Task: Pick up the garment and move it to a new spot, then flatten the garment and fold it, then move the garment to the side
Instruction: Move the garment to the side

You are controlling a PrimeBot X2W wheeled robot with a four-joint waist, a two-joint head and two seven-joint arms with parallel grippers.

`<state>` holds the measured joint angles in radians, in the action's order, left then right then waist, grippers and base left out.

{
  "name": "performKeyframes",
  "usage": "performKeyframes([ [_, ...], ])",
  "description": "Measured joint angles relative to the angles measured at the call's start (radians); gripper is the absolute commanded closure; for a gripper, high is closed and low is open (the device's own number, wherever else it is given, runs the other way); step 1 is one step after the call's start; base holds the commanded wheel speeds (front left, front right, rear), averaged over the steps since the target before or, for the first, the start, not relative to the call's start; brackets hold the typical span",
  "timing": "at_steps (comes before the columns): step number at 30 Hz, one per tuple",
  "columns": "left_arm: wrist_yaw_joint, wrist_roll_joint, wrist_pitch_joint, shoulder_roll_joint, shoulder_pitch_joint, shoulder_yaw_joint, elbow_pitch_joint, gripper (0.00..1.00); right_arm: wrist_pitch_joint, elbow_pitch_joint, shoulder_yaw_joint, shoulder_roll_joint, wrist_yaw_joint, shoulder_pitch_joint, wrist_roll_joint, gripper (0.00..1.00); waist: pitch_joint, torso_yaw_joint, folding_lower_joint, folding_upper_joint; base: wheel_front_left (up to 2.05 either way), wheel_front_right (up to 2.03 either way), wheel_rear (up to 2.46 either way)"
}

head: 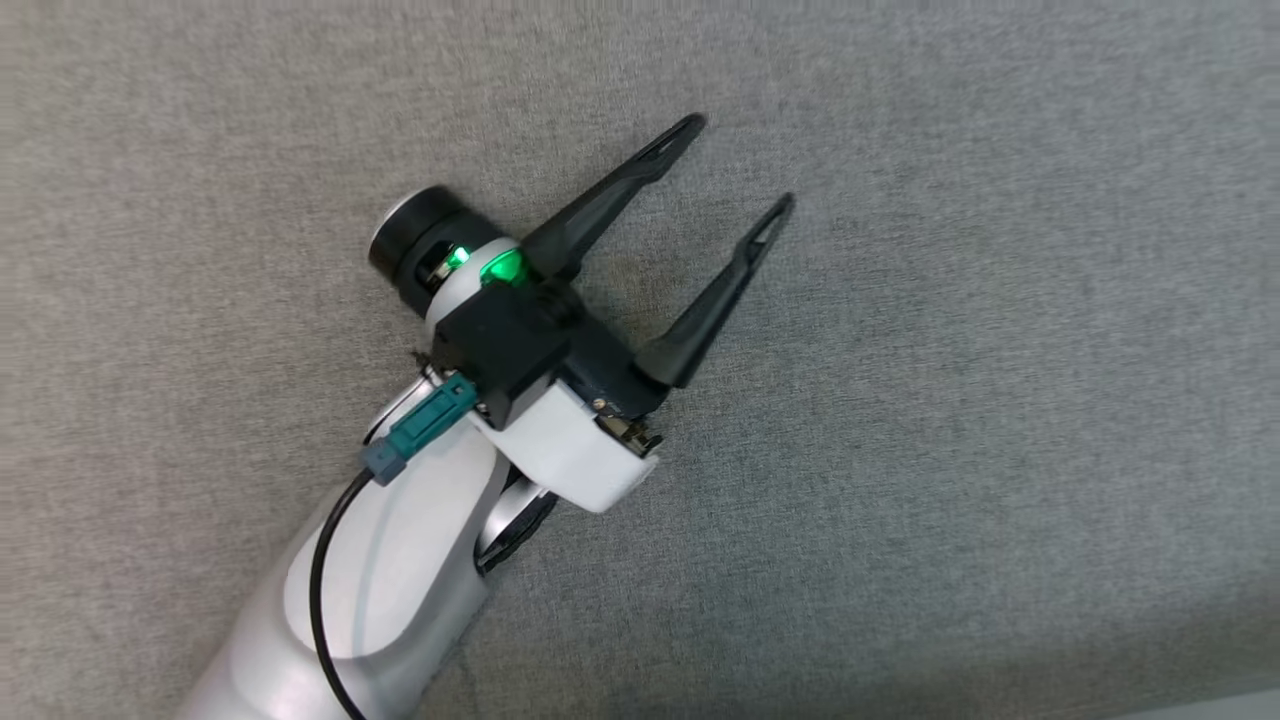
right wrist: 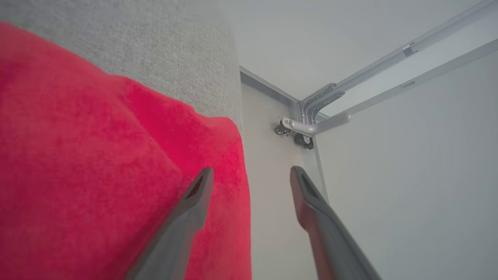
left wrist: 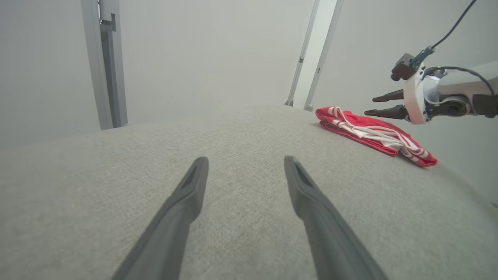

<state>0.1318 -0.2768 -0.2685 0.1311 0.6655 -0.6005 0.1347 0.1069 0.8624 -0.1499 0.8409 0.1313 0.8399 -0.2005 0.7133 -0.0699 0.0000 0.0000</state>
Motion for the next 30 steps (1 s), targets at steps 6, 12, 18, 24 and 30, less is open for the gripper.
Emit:
performKeyframes([
  [6, -0.001, -0.007, 0.005, 0.002, -0.081, 0.044, 0.023, 0.00, 0.026, -0.040, -0.006, -0.062, 0.000, 0.002, 0.013, 0.00, -0.100, 0.003, 0.0000, 0.0000, 0.00, 0.00, 0.00],
  [12, -0.001, -0.016, 0.005, -0.014, -0.182, 0.104, 0.039, 0.00, 0.051, -0.130, -0.058, -0.136, 0.000, -0.033, -0.011, 0.00, -0.228, 0.012, 0.0000, 0.0000, 0.00, 0.00, 0.00],
  [18, -0.004, -0.020, 0.005, -0.028, -0.298, 0.204, 0.040, 0.00, 0.088, -0.232, -0.095, -0.216, 0.000, -0.112, -0.041, 0.00, -0.356, 0.037, 0.0000, 0.0000, 0.00, 0.00, 0.00],
  [24, -0.010, -0.023, 0.004, -0.046, -0.396, 0.294, 0.034, 0.00, 0.111, -0.326, -0.100, -0.296, 0.000, -0.201, -0.063, 0.00, -0.448, 0.064, 0.0000, 0.0000, 0.00, 0.00, 0.00],
  [30, -0.013, -0.022, 0.005, -0.057, -0.483, 0.402, 0.023, 0.00, 0.132, -0.436, -0.079, -0.398, 0.000, -0.314, -0.067, 0.00, -0.533, 0.094, 0.0000, 0.0000, 0.00, 0.00, 0.00],
])
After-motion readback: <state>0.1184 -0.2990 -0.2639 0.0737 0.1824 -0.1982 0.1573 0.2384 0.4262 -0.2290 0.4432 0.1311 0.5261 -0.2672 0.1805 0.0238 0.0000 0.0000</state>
